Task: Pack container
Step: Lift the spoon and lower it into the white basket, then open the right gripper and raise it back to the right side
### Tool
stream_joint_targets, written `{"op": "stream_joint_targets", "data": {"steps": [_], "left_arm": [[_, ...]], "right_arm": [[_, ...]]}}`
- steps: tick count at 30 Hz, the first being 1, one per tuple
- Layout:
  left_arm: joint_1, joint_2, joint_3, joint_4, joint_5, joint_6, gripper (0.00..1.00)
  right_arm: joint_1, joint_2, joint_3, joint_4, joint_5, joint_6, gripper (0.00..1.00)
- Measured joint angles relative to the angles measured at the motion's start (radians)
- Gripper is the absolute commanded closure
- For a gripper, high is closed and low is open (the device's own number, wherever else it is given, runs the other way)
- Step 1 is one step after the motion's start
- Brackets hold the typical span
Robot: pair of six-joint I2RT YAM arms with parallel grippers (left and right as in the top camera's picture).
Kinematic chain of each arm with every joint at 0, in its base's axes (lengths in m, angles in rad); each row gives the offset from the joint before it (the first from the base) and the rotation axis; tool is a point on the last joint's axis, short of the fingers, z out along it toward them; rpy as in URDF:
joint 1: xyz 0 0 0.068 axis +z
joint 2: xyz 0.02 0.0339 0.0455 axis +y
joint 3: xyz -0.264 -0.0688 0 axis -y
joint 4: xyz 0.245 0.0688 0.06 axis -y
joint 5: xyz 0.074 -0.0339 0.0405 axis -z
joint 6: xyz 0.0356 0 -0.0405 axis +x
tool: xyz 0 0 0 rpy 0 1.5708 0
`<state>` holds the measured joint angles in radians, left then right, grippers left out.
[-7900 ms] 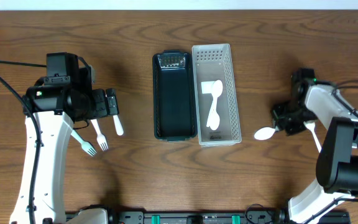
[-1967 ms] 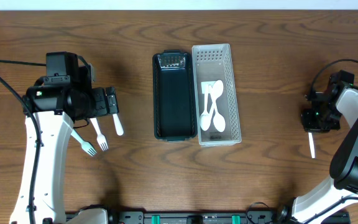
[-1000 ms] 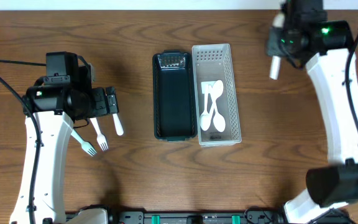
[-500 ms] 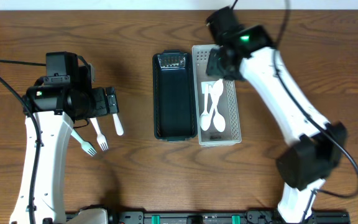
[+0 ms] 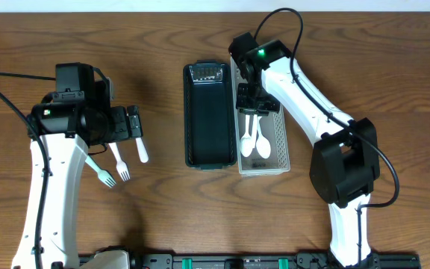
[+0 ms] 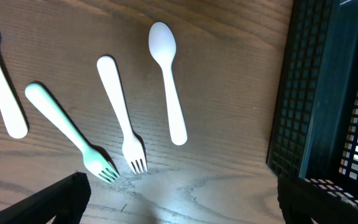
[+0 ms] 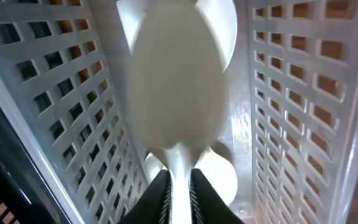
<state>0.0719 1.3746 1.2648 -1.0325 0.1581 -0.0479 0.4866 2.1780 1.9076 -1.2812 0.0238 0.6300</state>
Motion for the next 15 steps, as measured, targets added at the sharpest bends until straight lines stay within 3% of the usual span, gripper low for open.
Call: {"op": "stream_joint_targets", "data": {"steps": [15], "left_arm": [[0.000, 0.000, 0.000, 0.000, 0.000, 0.000, 0.02]], "right_arm": [[-0.032, 0.000, 0.072, 0.022, 0.055, -0.145, 0.81]]}}
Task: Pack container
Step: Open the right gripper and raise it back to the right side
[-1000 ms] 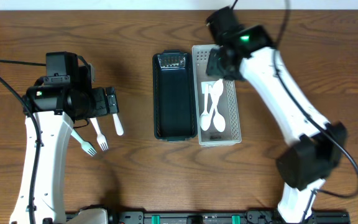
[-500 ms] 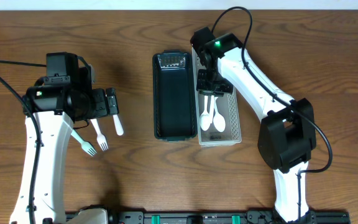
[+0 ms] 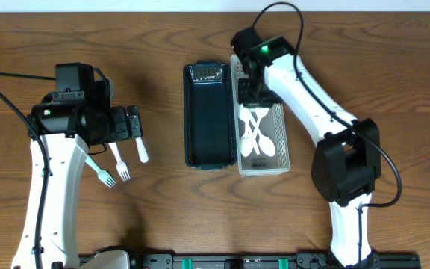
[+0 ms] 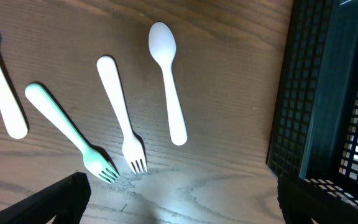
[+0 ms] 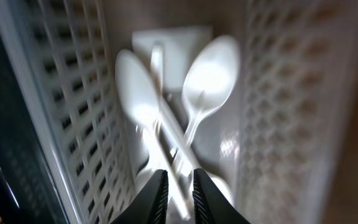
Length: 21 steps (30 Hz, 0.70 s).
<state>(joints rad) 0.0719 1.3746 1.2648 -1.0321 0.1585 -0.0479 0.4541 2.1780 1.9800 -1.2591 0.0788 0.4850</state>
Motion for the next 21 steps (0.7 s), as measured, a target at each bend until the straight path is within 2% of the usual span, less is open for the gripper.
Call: {"op": "stream_joint_targets", "data": {"steps": [1, 2, 3, 4, 8, 12, 17, 21], "left_arm": [[0.000, 0.000, 0.000, 0.000, 0.000, 0.000, 0.02], [0.000, 0.000, 0.000, -0.001, 0.000, 0.000, 0.02], [0.000, 0.000, 0.000, 0.000, 0.000, 0.000, 0.02], [0.000, 0.000, 0.000, 0.000, 0.000, 0.002, 0.02], [0.000, 0.000, 0.001, -0.005, 0.000, 0.023, 0.02], [-0.008, 0.001, 0.048, -0.030, -0.005, 0.001, 0.02], [-0.049, 0.014, 0.156, -0.020, -0.062, -0.113, 0.02], [-0.054, 0.093, 0.191, -0.013, -0.085, -0.173, 0.02]], "right_arm": [[-0.014, 0.000, 0.039, -0.009, 0.014, -0.018, 0.68], [-0.032, -0.001, 0.088, -0.020, 0.029, -0.035, 0.39], [-0.046, -0.005, 0.117, -0.022, 0.037, -0.043, 0.24], [-0.073, -0.013, 0.164, -0.032, 0.043, -0.061, 0.19], [-0.203, -0.086, 0.278, -0.042, 0.045, -0.135, 0.13], [-0.364, -0.193, 0.314, -0.073, 0.026, -0.203, 0.01], [-0.489, -0.223, 0.320, -0.157, -0.001, -0.271, 0.01], [-0.525, -0.188, 0.301, -0.174, -0.016, -0.301, 0.01]]}}
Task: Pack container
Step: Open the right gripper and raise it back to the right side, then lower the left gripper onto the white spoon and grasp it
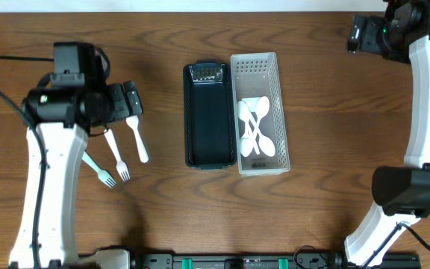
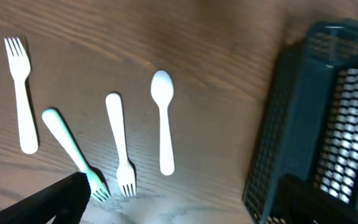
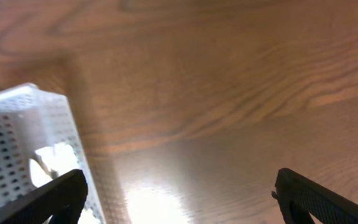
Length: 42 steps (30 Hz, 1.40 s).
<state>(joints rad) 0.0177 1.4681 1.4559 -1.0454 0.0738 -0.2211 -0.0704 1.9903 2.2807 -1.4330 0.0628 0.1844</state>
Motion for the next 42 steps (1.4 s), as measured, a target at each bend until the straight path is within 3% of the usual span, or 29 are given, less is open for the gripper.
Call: {"op": "stream_joint_targets", "data": {"steps": [9, 26, 39, 42], "left_arm": [[0.000, 0.309, -0.001, 0.116, 0.009, -0.008, 0.02], [0.051, 0.585, -0.001, 0.218, 0.017, -0.023, 0.02], [0.051, 0.629, 0.000, 0.261, 0.016, -0.034, 0.01], [0.051, 0.629, 0.000, 0.261, 0.016, -0.037, 0.05]], "right_arm": [[-0.022, 0.032, -0.084, 0.013, -0.011, -0.076, 0.01], [-0.025, 0.032, -0.143, 0.015, 0.000, -0.118, 0.01], [-0.025, 0.032, -0.143, 0.008, 0.001, -0.119, 0.01], [-0.025, 0.032, -0.143, 0.008, 0.001, -0.119, 0.01]]}}
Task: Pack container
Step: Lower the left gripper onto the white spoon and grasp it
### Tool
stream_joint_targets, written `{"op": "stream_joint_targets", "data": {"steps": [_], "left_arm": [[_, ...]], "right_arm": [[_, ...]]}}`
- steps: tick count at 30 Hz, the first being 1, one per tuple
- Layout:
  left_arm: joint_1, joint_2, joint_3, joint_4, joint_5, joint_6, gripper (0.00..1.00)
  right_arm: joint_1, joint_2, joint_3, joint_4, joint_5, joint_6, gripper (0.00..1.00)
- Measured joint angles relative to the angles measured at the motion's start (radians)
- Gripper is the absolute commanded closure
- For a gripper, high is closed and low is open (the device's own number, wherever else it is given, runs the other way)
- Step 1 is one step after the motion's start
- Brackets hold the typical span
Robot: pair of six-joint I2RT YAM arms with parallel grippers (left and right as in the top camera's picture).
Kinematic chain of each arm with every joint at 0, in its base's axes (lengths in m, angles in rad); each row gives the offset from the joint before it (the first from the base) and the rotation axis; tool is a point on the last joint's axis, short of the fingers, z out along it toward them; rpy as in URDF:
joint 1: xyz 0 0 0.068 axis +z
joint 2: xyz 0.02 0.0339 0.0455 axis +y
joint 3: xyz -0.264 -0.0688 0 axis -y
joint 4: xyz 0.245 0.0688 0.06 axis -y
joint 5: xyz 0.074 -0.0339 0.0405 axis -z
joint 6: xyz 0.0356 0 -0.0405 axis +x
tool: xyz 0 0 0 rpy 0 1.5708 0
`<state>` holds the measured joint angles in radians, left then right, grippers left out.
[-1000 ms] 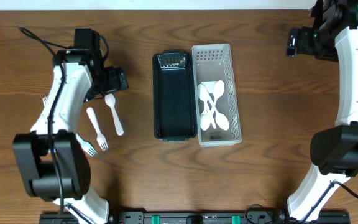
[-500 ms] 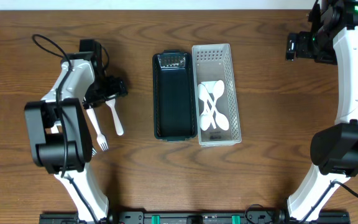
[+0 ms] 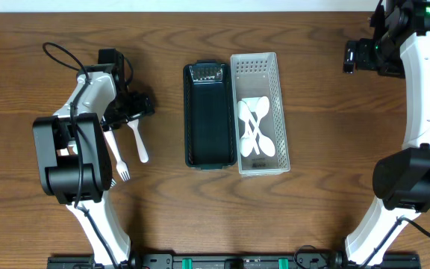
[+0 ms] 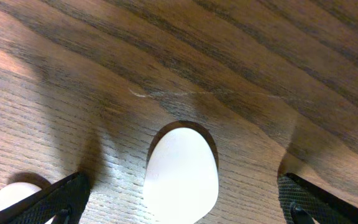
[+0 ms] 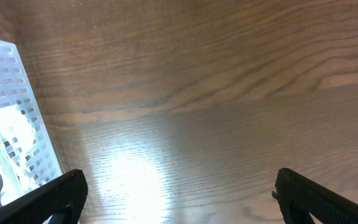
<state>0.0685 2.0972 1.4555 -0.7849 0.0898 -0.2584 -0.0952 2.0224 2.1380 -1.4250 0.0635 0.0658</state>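
A white spoon (image 3: 139, 143) lies on the table left of the baskets; its bowl (image 4: 181, 171) fills the left wrist view. My left gripper (image 4: 182, 190) is open and low over the table, one finger on each side of that bowl. Up at the far right, my right gripper (image 3: 358, 57) stands open over bare wood, nothing in it. The white basket (image 3: 275, 90) holds several white spoons (image 3: 254, 133). Next to it, the dark basket (image 3: 206, 119) has nothing in it.
A white fork (image 3: 119, 163) lies by the spoon, partly under my left arm. The rounded end of another white handle (image 4: 14, 194) shows left of the spoon bowl. In the right wrist view the white basket's wall (image 5: 8, 81) stands at the left edge.
My left gripper was high above the cutlery with the spoon and forks all in view. Now it is down at the table, open around the spoon's bowl. The right gripper has barely shifted.
My right gripper was shut on a white spoon inside the white basket. Then that spoon lay across the others there. Later the right gripper was open at the far right corner. My left gripper stayed above the loose cutlery, then higher, and now is low at the spoon.
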Motion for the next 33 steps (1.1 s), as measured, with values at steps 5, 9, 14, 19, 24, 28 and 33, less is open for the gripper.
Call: {"op": "stream_joint_targets", "data": {"steps": [5, 9, 14, 19, 24, 28, 33], "left_arm": [[0.000, 0.001, 0.000, -0.028, -0.001, 0.000, 0.15], [0.000, 0.002, 0.000, -0.045, 0.000, -0.003, 0.21], [0.000, 0.002, 0.000, -0.056, 0.000, -0.003, 0.30], [0.000, 0.002, 0.000, -0.053, 0.000, -0.003, 0.33], [0.000, 0.002, 0.000, -0.008, -0.002, -0.004, 0.37], [0.000, 0.002, 0.000, 0.008, -0.011, -0.003, 0.39], [0.000, 0.002, 0.000, 0.008, -0.018, -0.004, 0.50]], "right_arm": [[0.000, 0.000, 0.000, 0.000, 0.000, 0.000, 0.01], [0.000, 0.000, 0.000, -0.001, 0.000, -0.002, 0.01], [0.000, 0.000, 0.000, -0.001, 0.000, -0.003, 0.01], [0.000, 0.000, 0.000, -0.008, 0.000, -0.003, 0.01], [0.000, 0.000, 0.000, -0.014, 0.000, -0.003, 0.01], [0.000, 0.000, 0.000, -0.015, 0.000, -0.003, 0.01], [0.000, 0.000, 0.000, -0.015, 0.000, -0.003, 0.01]]}}
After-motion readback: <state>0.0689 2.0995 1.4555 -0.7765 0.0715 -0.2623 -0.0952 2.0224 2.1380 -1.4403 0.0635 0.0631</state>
